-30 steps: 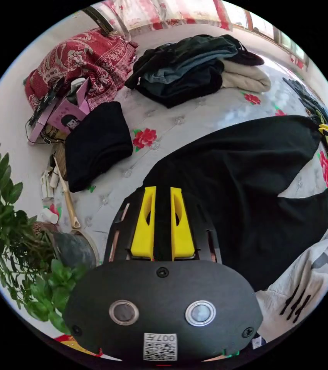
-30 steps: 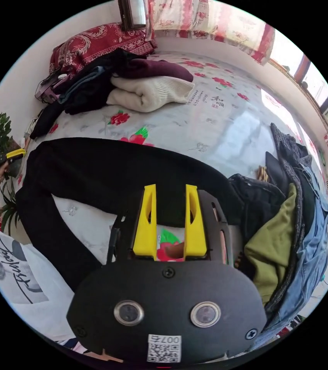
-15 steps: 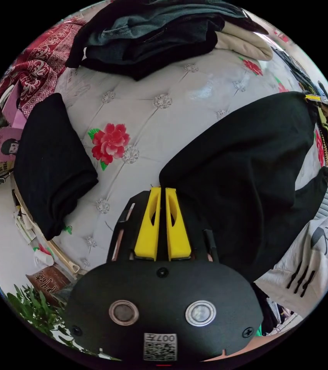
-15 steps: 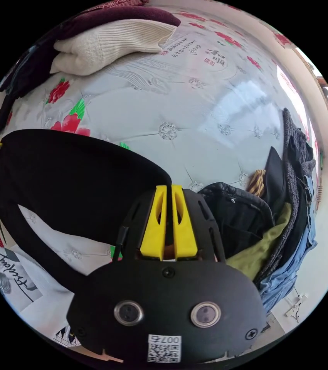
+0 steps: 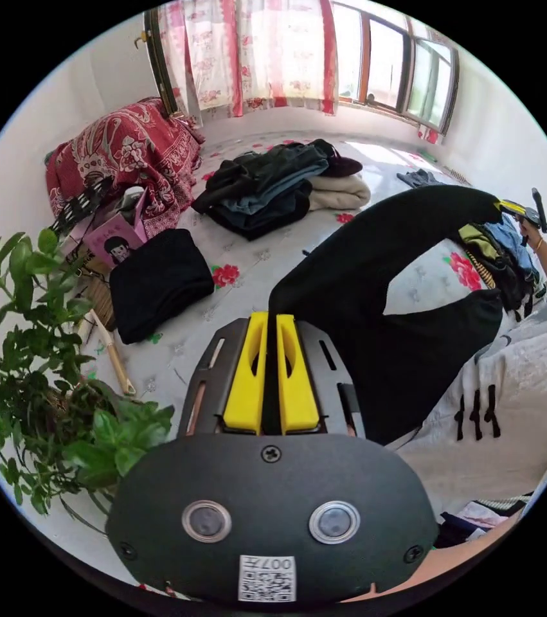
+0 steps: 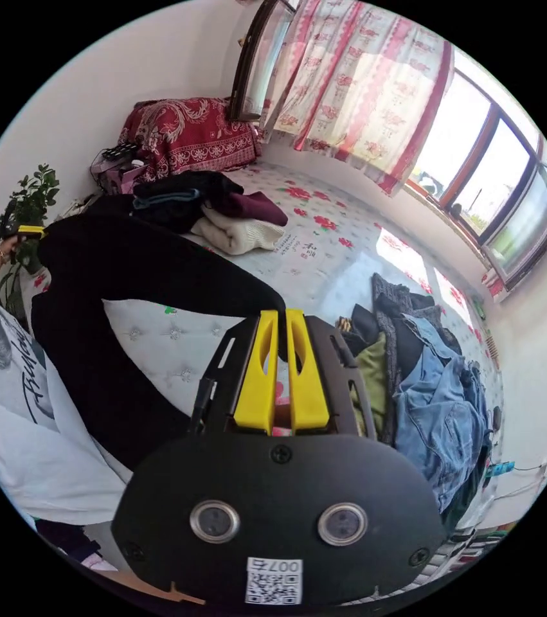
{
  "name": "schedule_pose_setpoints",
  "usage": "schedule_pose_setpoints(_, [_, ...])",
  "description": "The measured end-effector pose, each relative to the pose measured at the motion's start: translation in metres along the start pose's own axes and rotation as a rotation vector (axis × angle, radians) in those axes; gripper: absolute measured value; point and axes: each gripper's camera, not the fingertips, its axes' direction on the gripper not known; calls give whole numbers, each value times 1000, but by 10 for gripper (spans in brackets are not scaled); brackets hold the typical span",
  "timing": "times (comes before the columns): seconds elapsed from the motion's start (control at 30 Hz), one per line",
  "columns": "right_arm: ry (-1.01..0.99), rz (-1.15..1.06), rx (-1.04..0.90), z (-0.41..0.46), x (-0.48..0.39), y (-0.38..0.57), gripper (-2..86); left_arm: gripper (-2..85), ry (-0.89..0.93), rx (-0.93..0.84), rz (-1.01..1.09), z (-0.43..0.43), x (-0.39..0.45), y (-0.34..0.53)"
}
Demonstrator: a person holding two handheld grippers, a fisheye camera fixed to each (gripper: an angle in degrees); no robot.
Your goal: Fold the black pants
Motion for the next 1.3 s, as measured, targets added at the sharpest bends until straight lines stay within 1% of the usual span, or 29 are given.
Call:
schedule_pose_setpoints(0.03, [8,9,-16,-3,-6,15,2,-3,-9,-12,4,-5,15,24])
schedule_pose_setpoints(0.1, [5,38,-138,2,-35,76,1,-2,-8,-82,0,3,39,62])
schedule_pose_setpoints(0.13, [1,40,-188,8,-43,92,1,-2,6,-149,-20,16,53,85])
schedule_pose_setpoints(0.2, [-60,66,-426,51,-76,156,1,-2,42,-253,-61,45,72,119])
schedule_pose_setpoints(0.23, [-78,64,-488,64,-84,171,1,-2,48,-327,-64,69,84,138])
schedule_pose_setpoints(0.27, [-118,62,-601,88,-98,198,0,-1,49,-413,-58,94,95,153])
schedule_pose_setpoints(0.3, [-162,73,-675,107,-108,218,0,-1,42,-441,-49,104,99,157])
schedule_pose_setpoints(0.33, [-165,80,-691,112,-110,224,0,-1,20,-453,-17,114,106,159])
schedule_pose_setpoints(0.37, [-153,88,-657,112,-110,226,0,-1,19,-462,-7,117,106,155])
schedule_pose_setpoints(0.43, [-155,115,-653,109,-97,217,-1,-1,35,-473,-15,116,101,144])
schedule_pose_setpoints(0.47, [-134,108,-606,98,-87,207,-1,0,28,-456,7,112,102,139])
schedule_pose_setpoints(0.53, [-86,83,-487,71,-72,190,-1,1,11,-458,44,111,107,134])
schedule_pose_setpoints(0.6, [-32,24,-318,24,-62,168,-1,2,1,-483,60,116,114,135])
schedule_pose_setpoints(0.63, [-2,-3,-273,12,-64,165,-1,4,-9,-490,60,120,120,137])
schedule_pose_setpoints(0.67, [86,-66,-202,-8,-72,165,-1,7,-22,-494,46,124,124,141])
schedule_pose_setpoints(0.7, [194,-136,-172,-18,-84,171,-1,8,-33,-494,37,126,127,142])
schedule_pose_setpoints(0.73, [245,-169,-172,-19,-90,177,0,11,-62,-487,37,129,133,145])
schedule_pose_setpoints(0.77, [320,-215,-197,-13,-100,194,0,16,-97,-486,60,131,141,145])
schedule_pose_setpoints(0.8, [338,-230,-255,4,-107,215,0,18,-114,-491,73,132,145,145])
schedule_pose_setpoints(0.83, [324,-222,-300,15,-109,228,1,24,-142,-504,94,136,152,144])
schedule_pose_setpoints(0.87, [255,-163,-418,43,-109,256,1,31,-161,-516,105,140,157,143])
schedule_pose_setpoints(0.9, [162,-86,-590,74,-106,286,2,34,-166,-522,107,141,159,143])
schedule_pose_setpoints(0.97, [123,12,-758,99,-102,324,3,43,-171,-537,55,145,162,142])
schedule_pose_setpoints(1.0, [140,94,-741,95,-95,338,5,45,-168,-540,38,145,162,141])
schedule_pose_setpoints(1.03, [136,127,-724,90,-91,342,6,49,-157,-545,4,143,162,142])
schedule_pose_setpoints(1.13, [95,293,-584,56,-59,352,16,58,-152,-504,-65,128,164,146])
schedule_pose_setpoints(1.2, [31,391,-444,33,-33,352,28,62,-152,-481,-119,117,166,152])
schedule_pose_setpoints(1.23, [8,409,-409,30,-27,351,32,62,-159,-460,-160,109,167,157])
schedule_pose_setpoints(1.3, [-101,443,-288,27,-11,341,45,61,-165,-421,-229,96,168,165])
